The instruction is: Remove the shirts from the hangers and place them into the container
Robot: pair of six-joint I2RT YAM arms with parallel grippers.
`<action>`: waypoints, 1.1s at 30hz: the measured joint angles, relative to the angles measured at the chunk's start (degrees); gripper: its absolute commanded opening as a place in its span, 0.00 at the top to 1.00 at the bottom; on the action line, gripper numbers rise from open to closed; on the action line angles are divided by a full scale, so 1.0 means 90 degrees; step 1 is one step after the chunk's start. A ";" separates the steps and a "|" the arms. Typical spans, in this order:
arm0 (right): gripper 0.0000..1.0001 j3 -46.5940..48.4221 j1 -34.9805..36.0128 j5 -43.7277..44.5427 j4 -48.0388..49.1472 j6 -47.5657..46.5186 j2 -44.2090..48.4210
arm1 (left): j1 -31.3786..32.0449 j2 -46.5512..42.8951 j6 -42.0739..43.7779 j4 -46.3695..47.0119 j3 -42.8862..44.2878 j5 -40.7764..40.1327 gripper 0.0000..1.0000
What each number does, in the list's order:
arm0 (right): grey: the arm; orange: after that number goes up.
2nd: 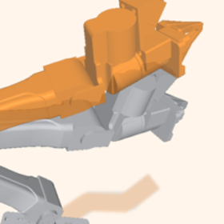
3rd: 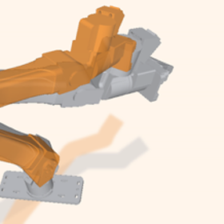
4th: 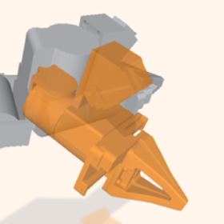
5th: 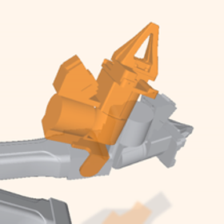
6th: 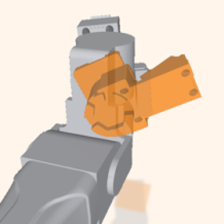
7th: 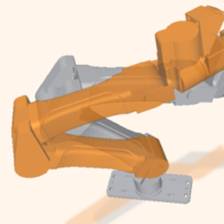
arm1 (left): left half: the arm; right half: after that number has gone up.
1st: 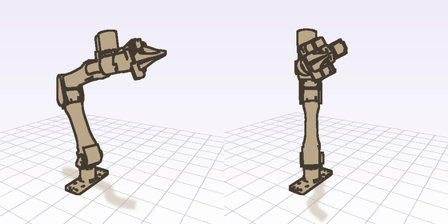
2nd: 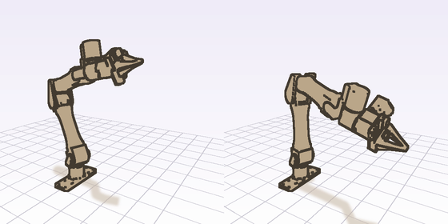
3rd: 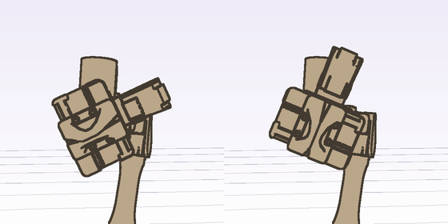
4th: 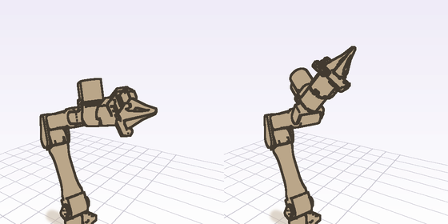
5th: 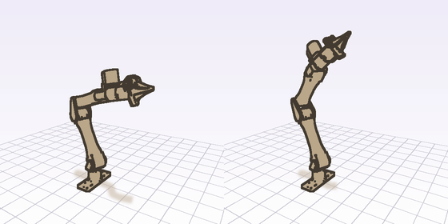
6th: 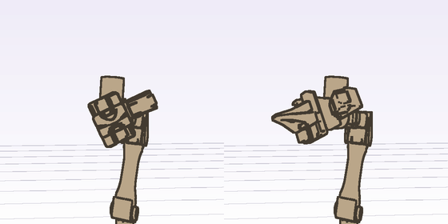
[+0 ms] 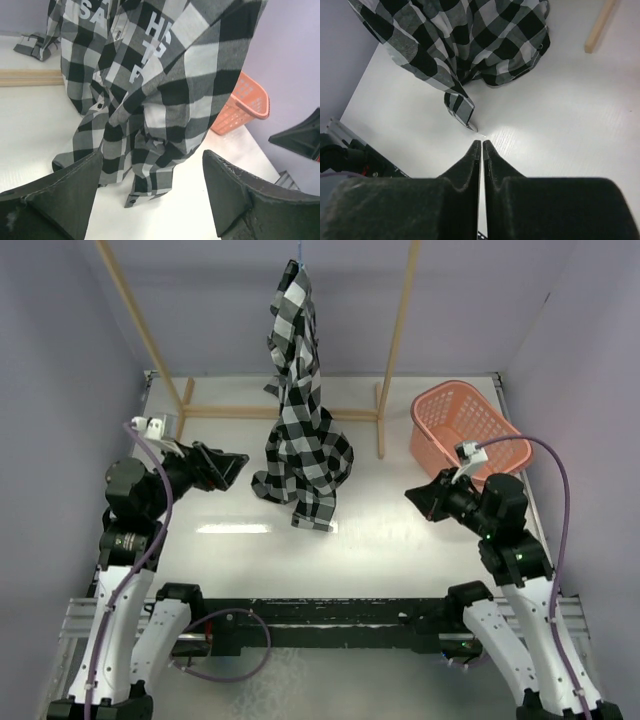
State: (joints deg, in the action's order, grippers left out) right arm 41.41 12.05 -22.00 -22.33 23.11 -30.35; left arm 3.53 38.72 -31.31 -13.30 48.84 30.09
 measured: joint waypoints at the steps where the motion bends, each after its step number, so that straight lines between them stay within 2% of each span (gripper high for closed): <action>1: 1.00 0.0121 0.0000 -0.0078 -0.0049 -0.0024 -0.0228 | 0.0000 -0.0155 0.0083 0.0053 -0.0175 0.0007 0.35; 6: 1.00 0.0464 0.0000 -0.0304 -0.0066 -0.0148 -0.0886 | 0.0000 -0.0510 0.0457 0.0053 -0.0379 -0.0066 0.88; 7: 1.00 0.0549 0.0000 -0.0340 -0.0090 -0.0170 -0.0976 | 0.0000 -0.0534 0.0559 0.0066 -0.0379 -0.0070 0.92; 9: 1.00 0.0818 0.0000 -0.0372 -0.0131 -0.0214 -0.1190 | 0.0000 -0.0503 0.0678 0.0051 -0.0379 -0.0075 0.92; 10: 0.97 0.1025 0.0000 -0.0398 -0.0129 -0.0236 -0.1333 | 0.0000 -0.0464 0.0733 0.0039 -0.0379 -0.0075 0.92; 12: 0.79 0.1511 0.0002 -0.0466 -0.0129 -0.0240 -0.1666 | -0.0002 -0.0357 0.0787 0.0036 -0.0379 -0.0049 0.84; 13: 0.74 0.1836 0.0007 -0.0491 -0.0129 -0.0245 -0.1887 | 0.0000 -0.0289 0.0801 0.0036 -0.0379 -0.0029 0.74; 15: 0.63 0.2596 0.0041 -0.0495 -0.0194 -0.0255 -0.2378 | 0.0000 -0.0194 0.0884 0.0034 -0.0379 0.0007 0.47; 16: 0.61 0.2951 0.0049 -0.0486 -0.0194 -0.0262 -0.2599 | 0.0000 -0.0158 0.0916 0.0029 -0.0379 0.0019 0.38; 17: 0.60 0.3371 0.0066 -0.0461 -0.0228 -0.0279 -0.2854 | 0.0000 -0.0126 0.0942 0.0024 -0.0379 0.0024 0.32; 19: 0.52 0.4172 0.0092 -0.0347 -0.0197 -0.0301 -0.3330 | -0.0002 -0.0075 0.0930 -0.0027 -0.0379 0.0027 0.22; 23: 0.48 0.5746 0.0330 -0.0146 -0.0355 -0.0316 -0.4325 | -0.0002 0.0017 0.0937 -0.0085 -0.0379 0.0068 0.21; 27: 0.46 0.7689 0.1117 0.0423 -0.0709 -0.0512 -0.5690 | 0.0000 0.0165 0.0937 -0.0107 -0.0367 0.0129 0.21; 33: 0.44 1.1715 0.2310 0.1440 -0.1688 -0.1020 -0.8391 | 0.0000 0.0260 0.0937 -0.0151 -0.0367 0.0141 0.21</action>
State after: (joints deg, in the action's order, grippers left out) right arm 146.85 32.84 -9.04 -37.52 13.93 -105.86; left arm 3.53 41.06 -22.87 -14.66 45.54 31.35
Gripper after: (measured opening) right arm 0.556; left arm 0.792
